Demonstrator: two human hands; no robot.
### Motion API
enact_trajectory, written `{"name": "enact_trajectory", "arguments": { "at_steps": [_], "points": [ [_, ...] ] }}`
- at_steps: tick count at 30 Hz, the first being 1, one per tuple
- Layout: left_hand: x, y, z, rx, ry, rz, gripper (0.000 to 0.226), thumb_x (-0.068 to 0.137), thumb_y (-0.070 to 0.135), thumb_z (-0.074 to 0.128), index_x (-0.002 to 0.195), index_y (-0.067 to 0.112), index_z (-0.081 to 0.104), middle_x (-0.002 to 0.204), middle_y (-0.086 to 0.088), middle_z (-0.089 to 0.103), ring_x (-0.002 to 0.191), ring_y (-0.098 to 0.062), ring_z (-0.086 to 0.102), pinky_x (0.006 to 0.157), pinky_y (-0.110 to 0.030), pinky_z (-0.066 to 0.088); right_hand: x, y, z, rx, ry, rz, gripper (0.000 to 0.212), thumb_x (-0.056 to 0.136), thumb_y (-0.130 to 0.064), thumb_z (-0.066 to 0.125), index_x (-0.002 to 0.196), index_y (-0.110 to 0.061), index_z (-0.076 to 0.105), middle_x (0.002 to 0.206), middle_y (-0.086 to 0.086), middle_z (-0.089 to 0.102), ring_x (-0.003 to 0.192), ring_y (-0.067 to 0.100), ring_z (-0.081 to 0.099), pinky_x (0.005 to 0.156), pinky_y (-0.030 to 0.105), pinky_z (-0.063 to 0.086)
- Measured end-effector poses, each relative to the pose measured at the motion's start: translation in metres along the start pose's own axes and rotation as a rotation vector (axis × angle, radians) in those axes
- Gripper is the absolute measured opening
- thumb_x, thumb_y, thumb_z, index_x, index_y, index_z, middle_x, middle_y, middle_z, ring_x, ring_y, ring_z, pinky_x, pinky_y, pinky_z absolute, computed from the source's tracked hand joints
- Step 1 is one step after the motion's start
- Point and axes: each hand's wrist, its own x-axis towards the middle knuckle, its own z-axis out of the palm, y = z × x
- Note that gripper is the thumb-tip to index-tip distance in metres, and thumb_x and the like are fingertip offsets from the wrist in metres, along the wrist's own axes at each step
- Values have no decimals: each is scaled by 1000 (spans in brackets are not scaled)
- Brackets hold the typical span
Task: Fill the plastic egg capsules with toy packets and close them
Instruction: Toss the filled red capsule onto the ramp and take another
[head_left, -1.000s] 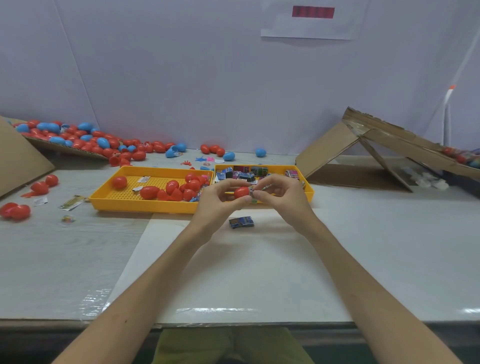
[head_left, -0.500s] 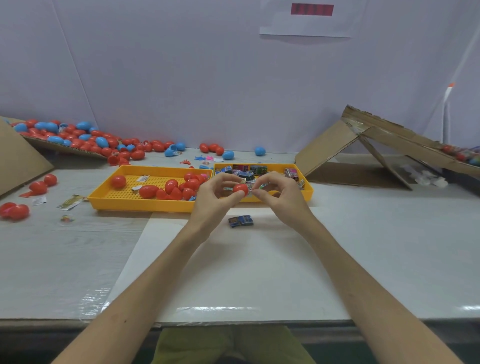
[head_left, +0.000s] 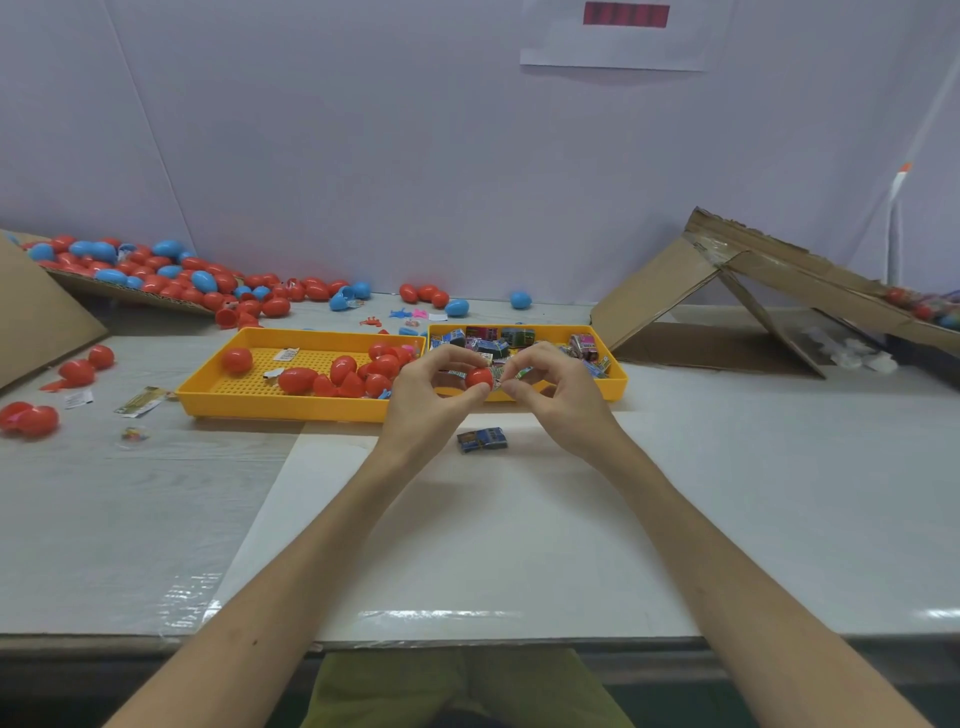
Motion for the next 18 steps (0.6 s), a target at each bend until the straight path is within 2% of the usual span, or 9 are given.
{"name": "enact_trajectory", "arguments": {
  "at_steps": [9, 14, 18],
  "points": [
    [-1, 2, 0, 32, -19, 34, 26, 85, 14, 80, 95, 35, 67, 97, 17, 70, 90, 1, 65, 74, -13, 54, -1, -1, 2, -19, -11, -6, 5, 93, -12, 68, 95, -16, 69, 103, -8, 60, 87, 1, 60, 72, 20, 49],
    [-1, 2, 0, 29, -11, 20, 28, 85, 16, 80, 93, 40, 68, 95, 19, 70, 90, 0, 65, 75, -13, 53, -2, -1, 3, -36, -9, 2, 10, 93, -15, 70, 92, -24, 66, 104, -13, 59, 89, 1, 61, 73, 24, 52],
    [-1, 2, 0, 33, -12, 15, 28, 86, 16, 79, 92, 41, 69, 93, 21, 70, 89, 2, 65, 74, -11, 52, -3, -4, 2, -50, -6, -31, 11, 88, -18, 76, 91, -25, 68, 102, -12, 61, 85, 5, 65, 68, 23, 54]
  ]
}}
